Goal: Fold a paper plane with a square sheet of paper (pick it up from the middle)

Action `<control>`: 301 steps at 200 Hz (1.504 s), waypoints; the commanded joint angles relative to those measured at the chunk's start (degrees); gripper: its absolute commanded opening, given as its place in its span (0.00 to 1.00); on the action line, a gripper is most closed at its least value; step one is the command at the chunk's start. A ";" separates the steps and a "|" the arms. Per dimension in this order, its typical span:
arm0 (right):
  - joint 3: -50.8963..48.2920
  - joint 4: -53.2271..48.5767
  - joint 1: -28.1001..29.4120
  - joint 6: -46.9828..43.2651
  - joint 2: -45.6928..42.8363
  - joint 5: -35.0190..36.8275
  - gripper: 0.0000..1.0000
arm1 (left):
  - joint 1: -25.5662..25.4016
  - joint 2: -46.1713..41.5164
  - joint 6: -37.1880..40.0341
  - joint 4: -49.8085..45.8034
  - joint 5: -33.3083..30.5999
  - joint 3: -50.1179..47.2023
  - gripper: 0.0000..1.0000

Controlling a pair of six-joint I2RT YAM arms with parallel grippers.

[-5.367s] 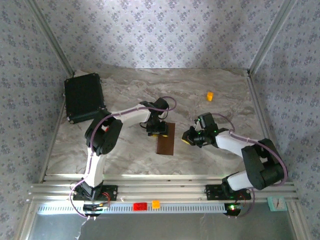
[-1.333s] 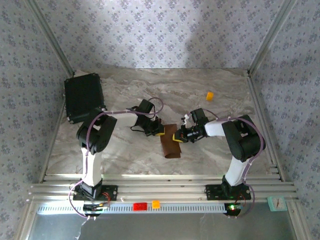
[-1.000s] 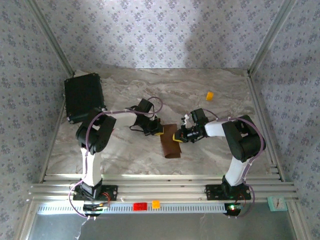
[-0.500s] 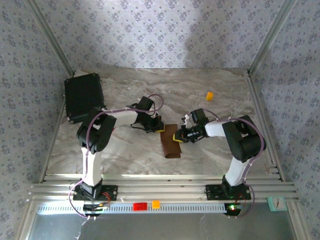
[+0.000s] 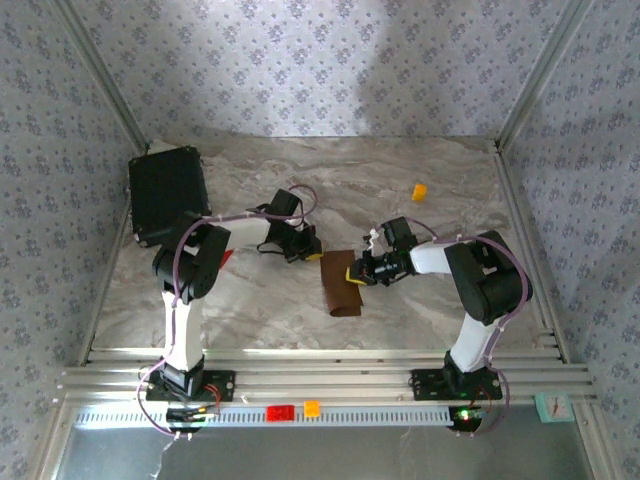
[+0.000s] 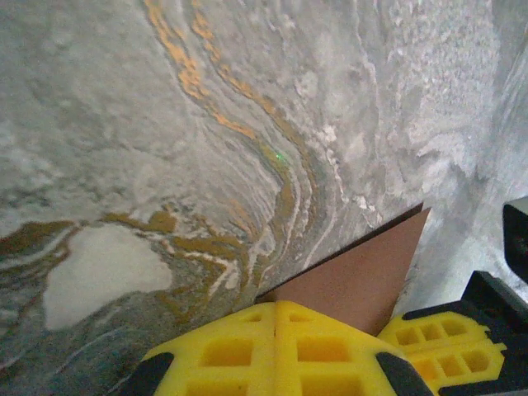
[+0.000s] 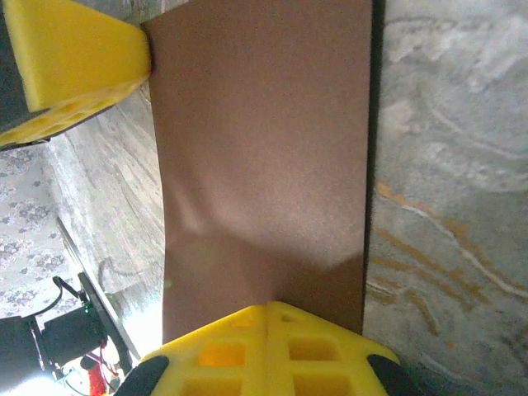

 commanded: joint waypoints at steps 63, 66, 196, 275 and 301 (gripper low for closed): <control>-4.07 -9.58 -0.06 0.23 2.86 10.69 0.00 | 1.15 -4.52 -1.37 -1.90 -8.65 1.71 0.00; -4.10 -9.45 -0.13 0.30 2.86 10.70 0.00 | 0.92 -4.82 -1.17 -1.90 -8.48 1.72 0.00; -4.68 -8.46 -0.09 0.92 3.17 10.62 0.00 | -2.42 1.62 -0.26 5.65 -1.91 -1.01 0.00; -5.12 -7.04 0.57 2.24 3.17 10.57 0.00 | 2.15 1.24 0.87 3.54 -6.03 -0.23 0.00; -5.06 -6.11 1.50 3.01 3.03 10.67 0.00 | 1.61 -2.86 0.14 3.09 -6.92 -1.57 0.00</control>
